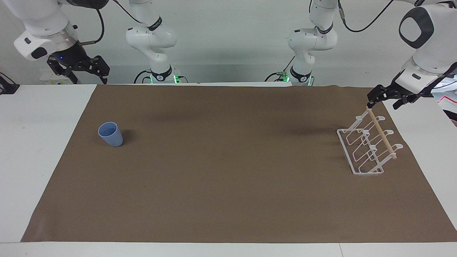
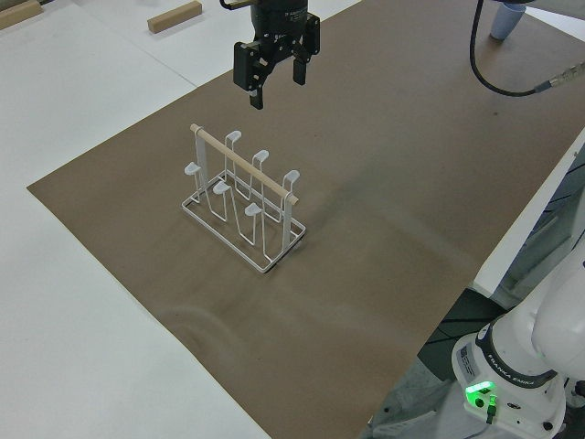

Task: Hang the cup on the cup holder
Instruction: 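Lower the right gripper onto the blue cup rim and grasp it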

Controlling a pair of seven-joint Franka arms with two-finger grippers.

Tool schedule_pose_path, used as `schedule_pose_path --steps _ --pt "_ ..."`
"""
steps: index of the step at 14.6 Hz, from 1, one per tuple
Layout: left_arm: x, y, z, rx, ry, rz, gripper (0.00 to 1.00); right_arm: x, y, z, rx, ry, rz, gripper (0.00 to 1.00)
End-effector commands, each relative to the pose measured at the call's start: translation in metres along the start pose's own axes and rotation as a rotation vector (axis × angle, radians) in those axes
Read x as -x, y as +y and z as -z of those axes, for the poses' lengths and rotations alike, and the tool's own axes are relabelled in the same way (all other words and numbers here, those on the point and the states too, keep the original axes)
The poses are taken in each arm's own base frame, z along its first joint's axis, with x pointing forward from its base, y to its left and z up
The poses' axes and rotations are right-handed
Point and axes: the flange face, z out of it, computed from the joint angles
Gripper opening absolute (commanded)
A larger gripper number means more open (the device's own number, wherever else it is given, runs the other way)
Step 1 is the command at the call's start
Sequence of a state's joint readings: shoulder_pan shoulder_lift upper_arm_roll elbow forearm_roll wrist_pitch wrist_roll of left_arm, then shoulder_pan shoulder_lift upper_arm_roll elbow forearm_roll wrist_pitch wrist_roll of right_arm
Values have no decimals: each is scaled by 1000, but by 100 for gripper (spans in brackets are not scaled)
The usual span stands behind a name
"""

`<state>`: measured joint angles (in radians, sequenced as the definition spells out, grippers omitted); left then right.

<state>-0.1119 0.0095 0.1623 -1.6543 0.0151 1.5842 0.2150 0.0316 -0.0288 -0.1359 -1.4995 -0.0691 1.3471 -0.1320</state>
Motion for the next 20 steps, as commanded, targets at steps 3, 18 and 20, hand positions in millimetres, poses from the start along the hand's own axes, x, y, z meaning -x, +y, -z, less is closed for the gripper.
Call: schedule_pose_path --steps 3,18,20 --pt "0 1 1 -17 -5 -13 100 -3 0 2 -28 13 -17 100" --pt "-1 1 -2 -17 6 6 100 -42 103 -274 -130 99 152 93" --pt "-1 1 -3 -17 4 6 100 -40 102 -281 -131 95 165 92"
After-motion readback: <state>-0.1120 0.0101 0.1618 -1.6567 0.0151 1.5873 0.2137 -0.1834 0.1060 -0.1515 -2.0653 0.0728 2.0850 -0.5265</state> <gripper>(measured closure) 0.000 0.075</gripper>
